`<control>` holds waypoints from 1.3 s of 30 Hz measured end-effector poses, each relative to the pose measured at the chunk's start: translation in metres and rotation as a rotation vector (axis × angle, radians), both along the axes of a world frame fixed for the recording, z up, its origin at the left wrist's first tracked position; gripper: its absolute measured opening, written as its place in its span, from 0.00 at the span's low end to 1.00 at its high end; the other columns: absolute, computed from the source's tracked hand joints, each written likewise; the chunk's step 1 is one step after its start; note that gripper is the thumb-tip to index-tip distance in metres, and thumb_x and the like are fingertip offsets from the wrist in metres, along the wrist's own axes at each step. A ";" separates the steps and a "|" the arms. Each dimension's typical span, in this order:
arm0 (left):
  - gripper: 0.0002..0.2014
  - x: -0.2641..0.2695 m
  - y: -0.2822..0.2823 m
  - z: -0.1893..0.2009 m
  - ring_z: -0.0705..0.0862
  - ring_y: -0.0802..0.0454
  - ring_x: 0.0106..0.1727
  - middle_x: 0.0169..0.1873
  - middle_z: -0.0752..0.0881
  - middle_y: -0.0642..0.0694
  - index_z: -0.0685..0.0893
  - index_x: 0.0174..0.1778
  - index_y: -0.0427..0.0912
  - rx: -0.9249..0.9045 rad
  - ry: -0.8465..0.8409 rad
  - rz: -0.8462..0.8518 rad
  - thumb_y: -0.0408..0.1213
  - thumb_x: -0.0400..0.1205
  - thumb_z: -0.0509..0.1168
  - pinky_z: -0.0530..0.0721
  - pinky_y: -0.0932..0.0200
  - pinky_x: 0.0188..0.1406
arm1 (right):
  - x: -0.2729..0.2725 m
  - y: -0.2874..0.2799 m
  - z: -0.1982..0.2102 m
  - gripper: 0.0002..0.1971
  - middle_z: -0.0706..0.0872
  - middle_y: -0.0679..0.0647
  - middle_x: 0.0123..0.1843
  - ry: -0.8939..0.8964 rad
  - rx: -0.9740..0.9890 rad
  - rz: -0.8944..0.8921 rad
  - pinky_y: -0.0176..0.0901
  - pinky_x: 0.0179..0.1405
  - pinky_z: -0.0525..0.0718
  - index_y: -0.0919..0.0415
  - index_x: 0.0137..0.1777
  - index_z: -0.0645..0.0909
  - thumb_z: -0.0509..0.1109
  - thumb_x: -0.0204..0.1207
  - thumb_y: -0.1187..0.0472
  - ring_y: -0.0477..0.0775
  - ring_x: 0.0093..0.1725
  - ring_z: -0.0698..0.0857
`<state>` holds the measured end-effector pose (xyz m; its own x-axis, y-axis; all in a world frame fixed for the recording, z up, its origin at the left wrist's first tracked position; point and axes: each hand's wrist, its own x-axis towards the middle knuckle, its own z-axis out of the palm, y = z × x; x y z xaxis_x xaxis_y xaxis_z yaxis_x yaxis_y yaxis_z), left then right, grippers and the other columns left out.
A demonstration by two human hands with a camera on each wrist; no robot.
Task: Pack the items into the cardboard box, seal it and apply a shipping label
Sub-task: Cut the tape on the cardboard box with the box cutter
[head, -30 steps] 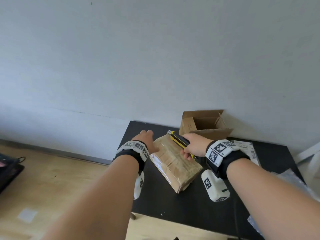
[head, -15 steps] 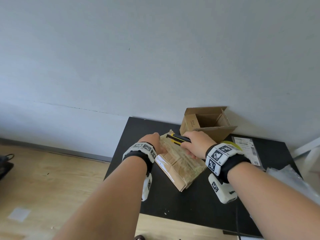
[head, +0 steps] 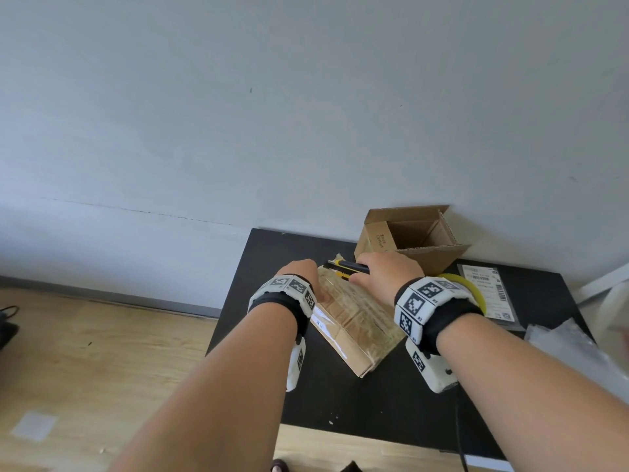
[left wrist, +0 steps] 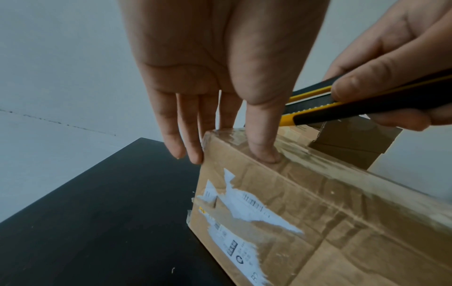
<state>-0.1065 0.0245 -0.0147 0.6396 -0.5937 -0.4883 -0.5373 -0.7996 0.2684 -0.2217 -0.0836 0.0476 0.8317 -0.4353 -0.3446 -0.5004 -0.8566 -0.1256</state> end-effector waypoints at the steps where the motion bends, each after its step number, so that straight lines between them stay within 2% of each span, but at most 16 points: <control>1: 0.17 0.001 -0.001 -0.001 0.87 0.47 0.49 0.48 0.87 0.46 0.83 0.53 0.43 0.002 0.006 -0.006 0.47 0.74 0.74 0.80 0.57 0.42 | 0.002 0.000 0.001 0.13 0.85 0.53 0.45 0.010 -0.016 0.012 0.45 0.38 0.78 0.53 0.53 0.78 0.60 0.81 0.46 0.55 0.44 0.82; 5: 0.13 0.003 -0.006 -0.003 0.87 0.47 0.45 0.44 0.87 0.46 0.84 0.49 0.42 0.011 0.033 -0.013 0.46 0.75 0.74 0.81 0.57 0.41 | 0.010 0.004 0.004 0.11 0.82 0.52 0.43 0.072 -0.102 0.080 0.46 0.39 0.76 0.54 0.53 0.79 0.61 0.82 0.49 0.55 0.43 0.81; 9: 0.10 0.003 -0.008 -0.007 0.86 0.47 0.38 0.37 0.86 0.46 0.79 0.36 0.43 0.021 0.025 -0.011 0.42 0.75 0.73 0.80 0.59 0.34 | 0.015 0.007 0.004 0.09 0.82 0.51 0.41 0.111 -0.096 0.091 0.45 0.38 0.77 0.55 0.51 0.81 0.62 0.81 0.52 0.55 0.41 0.82; 13: 0.11 0.001 -0.008 -0.006 0.84 0.48 0.35 0.32 0.84 0.47 0.77 0.33 0.44 0.033 0.010 -0.016 0.41 0.74 0.73 0.80 0.59 0.32 | 0.014 0.002 0.007 0.08 0.83 0.52 0.39 0.157 -0.076 0.100 0.44 0.35 0.78 0.56 0.49 0.82 0.63 0.79 0.54 0.54 0.40 0.83; 18: 0.13 0.000 -0.007 -0.005 0.82 0.50 0.32 0.29 0.81 0.48 0.77 0.32 0.44 0.024 0.049 0.002 0.43 0.75 0.74 0.79 0.60 0.32 | 0.019 0.001 0.015 0.09 0.77 0.52 0.32 0.206 -0.073 0.110 0.40 0.28 0.73 0.57 0.36 0.76 0.65 0.78 0.59 0.51 0.30 0.76; 20: 0.12 0.001 -0.006 -0.002 0.84 0.49 0.35 0.34 0.85 0.47 0.80 0.35 0.44 0.021 0.074 0.002 0.45 0.74 0.74 0.79 0.60 0.32 | 0.021 0.004 0.020 0.11 0.75 0.52 0.31 0.223 -0.099 0.126 0.38 0.26 0.70 0.57 0.33 0.72 0.64 0.78 0.61 0.49 0.29 0.73; 21: 0.11 0.001 -0.005 0.000 0.85 0.48 0.39 0.40 0.87 0.46 0.82 0.41 0.43 0.014 0.081 -0.006 0.46 0.73 0.74 0.80 0.59 0.35 | 0.021 0.005 0.022 0.11 0.74 0.51 0.32 0.233 -0.120 0.134 0.38 0.25 0.68 0.57 0.34 0.72 0.64 0.79 0.61 0.48 0.29 0.72; 22: 0.14 0.001 -0.004 0.000 0.86 0.47 0.45 0.48 0.87 0.46 0.82 0.51 0.44 -0.005 0.085 -0.013 0.45 0.74 0.74 0.82 0.57 0.40 | 0.022 0.007 0.023 0.09 0.73 0.51 0.32 0.240 -0.143 0.144 0.38 0.25 0.67 0.58 0.36 0.73 0.63 0.80 0.61 0.48 0.29 0.71; 23: 0.23 0.001 -0.004 -0.001 0.85 0.46 0.53 0.58 0.85 0.47 0.79 0.64 0.46 -0.050 0.094 -0.017 0.43 0.74 0.74 0.84 0.55 0.47 | 0.021 0.009 0.024 0.07 0.73 0.51 0.33 0.253 -0.159 0.154 0.38 0.25 0.66 0.58 0.41 0.74 0.62 0.81 0.60 0.48 0.29 0.71; 24: 0.32 0.000 -0.002 -0.001 0.84 0.46 0.59 0.65 0.82 0.48 0.71 0.75 0.50 -0.113 0.114 -0.018 0.40 0.74 0.73 0.84 0.54 0.54 | 0.020 0.012 0.024 0.04 0.73 0.50 0.33 0.270 -0.158 0.163 0.38 0.25 0.65 0.58 0.46 0.75 0.61 0.81 0.60 0.47 0.30 0.71; 25: 0.38 -0.002 0.000 0.000 0.83 0.47 0.61 0.67 0.80 0.50 0.64 0.80 0.54 -0.162 0.137 -0.013 0.38 0.74 0.72 0.84 0.54 0.57 | 0.019 0.013 0.022 0.04 0.73 0.51 0.34 0.290 -0.138 0.166 0.38 0.26 0.67 0.58 0.50 0.76 0.60 0.82 0.60 0.48 0.31 0.72; 26: 0.39 -0.003 0.002 0.002 0.83 0.48 0.61 0.68 0.80 0.51 0.63 0.80 0.56 -0.191 0.150 -0.015 0.37 0.74 0.71 0.84 0.55 0.56 | 0.017 0.013 0.020 0.05 0.75 0.51 0.36 0.301 -0.109 0.170 0.38 0.29 0.70 0.58 0.52 0.76 0.60 0.81 0.61 0.49 0.33 0.74; 28: 0.33 -0.004 0.005 0.004 0.81 0.48 0.63 0.68 0.80 0.50 0.70 0.76 0.51 -0.215 0.176 0.003 0.35 0.74 0.71 0.81 0.57 0.57 | 0.012 0.011 0.017 0.06 0.79 0.52 0.40 0.277 -0.044 0.165 0.43 0.37 0.79 0.56 0.53 0.76 0.59 0.79 0.61 0.53 0.39 0.79; 31: 0.28 -0.007 0.006 0.010 0.79 0.46 0.68 0.68 0.80 0.46 0.73 0.74 0.44 -0.208 0.180 0.047 0.33 0.77 0.70 0.77 0.56 0.62 | 0.009 0.006 0.015 0.08 0.83 0.52 0.42 0.226 0.013 0.150 0.48 0.44 0.84 0.54 0.52 0.79 0.60 0.77 0.61 0.55 0.41 0.84; 36: 0.28 -0.008 0.004 0.013 0.79 0.46 0.68 0.68 0.80 0.45 0.74 0.74 0.43 -0.186 0.170 0.047 0.33 0.77 0.72 0.78 0.55 0.65 | 0.013 0.006 0.017 0.09 0.81 0.53 0.37 0.254 0.012 0.145 0.45 0.36 0.78 0.58 0.49 0.82 0.60 0.77 0.62 0.55 0.35 0.79; 39: 0.28 -0.008 0.005 0.013 0.80 0.46 0.67 0.67 0.80 0.46 0.74 0.74 0.44 -0.198 0.176 0.054 0.32 0.76 0.72 0.79 0.55 0.64 | 0.014 0.008 0.015 0.09 0.81 0.53 0.36 0.269 -0.001 0.140 0.45 0.37 0.79 0.59 0.48 0.82 0.59 0.77 0.63 0.55 0.35 0.80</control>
<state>-0.1143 0.0296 -0.0017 0.5885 -0.6562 -0.4724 -0.4264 -0.7483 0.5083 -0.2082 -0.0755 0.0625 0.7628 -0.3231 -0.5601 -0.3926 -0.9197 -0.0040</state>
